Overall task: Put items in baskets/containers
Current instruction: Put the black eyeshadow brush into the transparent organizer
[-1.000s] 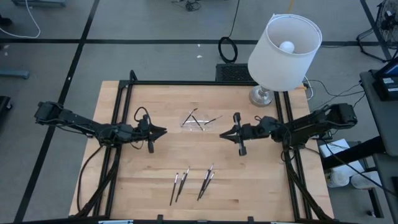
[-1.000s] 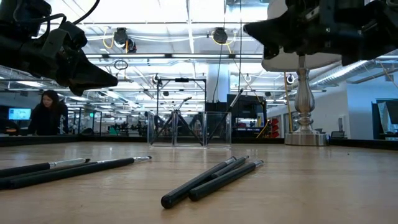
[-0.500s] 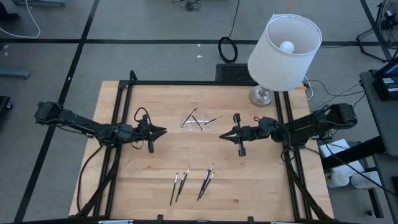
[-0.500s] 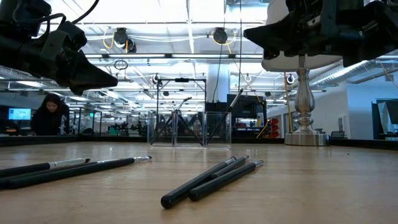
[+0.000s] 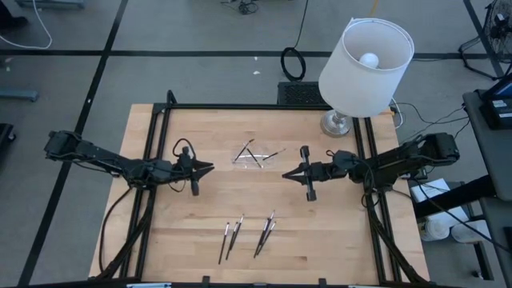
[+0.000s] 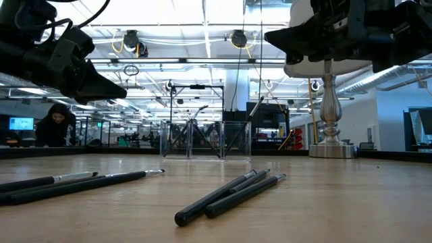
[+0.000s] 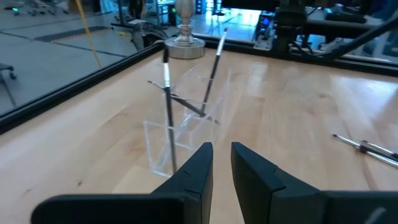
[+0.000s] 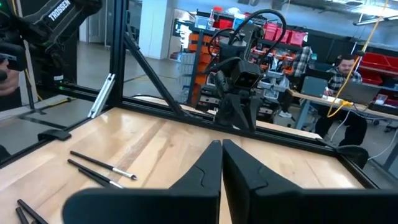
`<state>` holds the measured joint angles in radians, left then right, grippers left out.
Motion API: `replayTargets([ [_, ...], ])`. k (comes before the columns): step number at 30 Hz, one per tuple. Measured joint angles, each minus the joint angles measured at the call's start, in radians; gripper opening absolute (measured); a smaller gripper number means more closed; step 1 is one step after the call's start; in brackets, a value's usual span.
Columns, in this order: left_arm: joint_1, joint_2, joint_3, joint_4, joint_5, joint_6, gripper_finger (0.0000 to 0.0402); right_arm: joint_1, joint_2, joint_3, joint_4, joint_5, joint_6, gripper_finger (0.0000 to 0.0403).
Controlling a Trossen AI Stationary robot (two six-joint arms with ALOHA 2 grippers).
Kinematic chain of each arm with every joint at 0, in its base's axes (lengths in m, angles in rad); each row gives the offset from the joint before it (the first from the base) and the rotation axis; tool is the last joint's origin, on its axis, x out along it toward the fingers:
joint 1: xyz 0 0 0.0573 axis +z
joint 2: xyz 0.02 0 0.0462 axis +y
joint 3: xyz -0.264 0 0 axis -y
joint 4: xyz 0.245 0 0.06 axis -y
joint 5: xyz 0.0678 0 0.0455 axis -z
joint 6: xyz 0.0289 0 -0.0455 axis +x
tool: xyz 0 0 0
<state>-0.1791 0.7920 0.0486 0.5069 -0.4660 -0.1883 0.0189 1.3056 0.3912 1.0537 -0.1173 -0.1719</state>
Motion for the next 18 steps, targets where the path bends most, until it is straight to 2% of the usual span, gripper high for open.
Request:
replayTargets([
  [8, 0.000, 0.000, 0.000, -0.018, -0.006, -0.019, 0.0065, 0.000, 0.006, 0.000, -0.020, 0.116, 0.027, 0.0000],
  [18, 0.000, 0.000, 0.000, -0.018, -0.006, -0.043, 0.0065, 0.000, 0.006, 0.000, -0.019, 0.117, 0.016, 0.0000],
])
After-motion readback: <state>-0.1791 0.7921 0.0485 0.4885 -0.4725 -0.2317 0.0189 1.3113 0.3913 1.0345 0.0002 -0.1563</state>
